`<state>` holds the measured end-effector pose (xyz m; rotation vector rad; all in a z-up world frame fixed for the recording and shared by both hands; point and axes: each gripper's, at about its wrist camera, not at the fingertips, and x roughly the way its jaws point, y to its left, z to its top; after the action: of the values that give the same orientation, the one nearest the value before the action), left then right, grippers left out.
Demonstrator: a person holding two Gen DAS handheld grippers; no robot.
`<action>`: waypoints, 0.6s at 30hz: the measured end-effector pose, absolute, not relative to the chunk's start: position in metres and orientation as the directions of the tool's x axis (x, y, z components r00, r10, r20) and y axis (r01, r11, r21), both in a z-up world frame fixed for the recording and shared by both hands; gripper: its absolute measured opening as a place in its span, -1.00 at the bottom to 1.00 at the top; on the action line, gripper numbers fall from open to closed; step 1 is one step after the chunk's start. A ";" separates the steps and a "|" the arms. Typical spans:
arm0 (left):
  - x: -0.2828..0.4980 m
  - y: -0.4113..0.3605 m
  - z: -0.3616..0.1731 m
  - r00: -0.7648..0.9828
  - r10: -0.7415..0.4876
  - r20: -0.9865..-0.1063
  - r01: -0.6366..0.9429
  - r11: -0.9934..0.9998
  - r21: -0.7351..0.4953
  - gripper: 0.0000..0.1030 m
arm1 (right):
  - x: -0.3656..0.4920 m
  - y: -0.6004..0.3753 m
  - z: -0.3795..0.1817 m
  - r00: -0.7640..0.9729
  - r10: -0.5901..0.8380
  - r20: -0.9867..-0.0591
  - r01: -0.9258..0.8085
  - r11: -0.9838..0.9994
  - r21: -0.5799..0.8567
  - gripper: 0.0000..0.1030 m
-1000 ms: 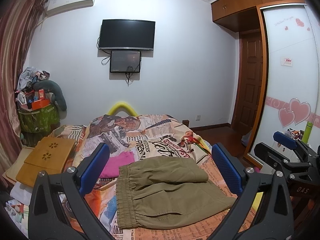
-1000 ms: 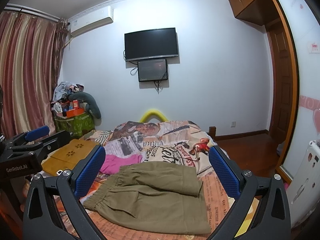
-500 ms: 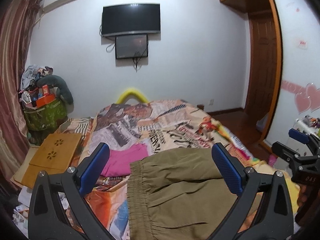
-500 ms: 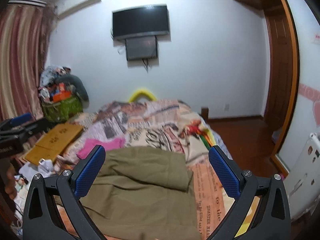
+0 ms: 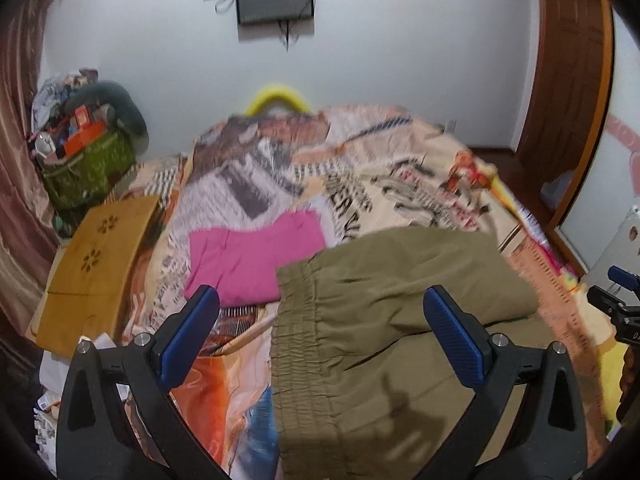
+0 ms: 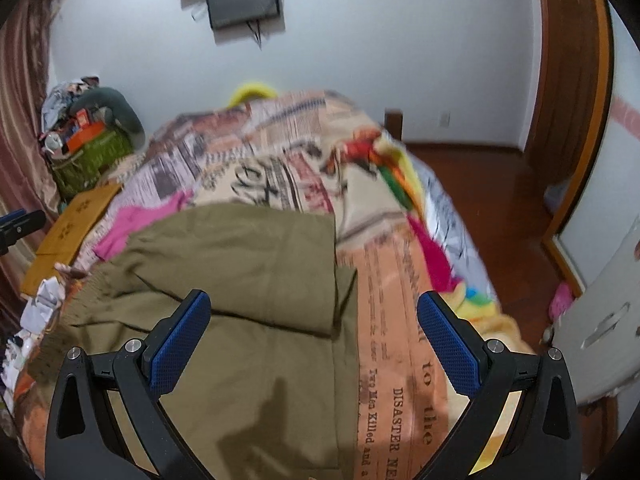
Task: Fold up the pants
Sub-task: 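Lower the right tool onto the pants leg hem and close it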
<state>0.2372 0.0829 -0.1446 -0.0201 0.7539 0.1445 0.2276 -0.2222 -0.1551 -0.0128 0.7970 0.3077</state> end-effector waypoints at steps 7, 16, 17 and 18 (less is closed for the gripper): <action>0.271 0.105 -0.197 0.601 0.117 -0.791 -0.124 0.991 0.053 1.00 | 0.259 -0.222 -0.189 0.543 0.309 -0.781 -0.289 0.942 0.172 0.94; 0.303 0.120 -0.249 0.443 0.039 -0.896 -0.078 0.997 0.005 1.00 | 0.288 -0.213 -0.221 0.391 0.370 -0.843 -0.329 0.911 0.248 0.59; 0.306 0.121 -0.254 0.429 0.024 -0.903 -0.074 0.997 -0.009 1.00 | 0.291 -0.212 -0.224 0.383 0.375 -0.844 -0.335 0.908 0.251 0.55; 0.309 0.121 -0.257 0.422 0.019 -0.906 -0.073 0.997 -0.013 1.00 | 0.293 -0.211 -0.226 0.374 0.381 -0.846 -0.344 0.904 0.255 0.49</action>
<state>0.3088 0.1211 -0.2569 -0.0527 1.1340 0.0576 0.2931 -0.2111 -0.2265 0.0375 1.0930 0.4643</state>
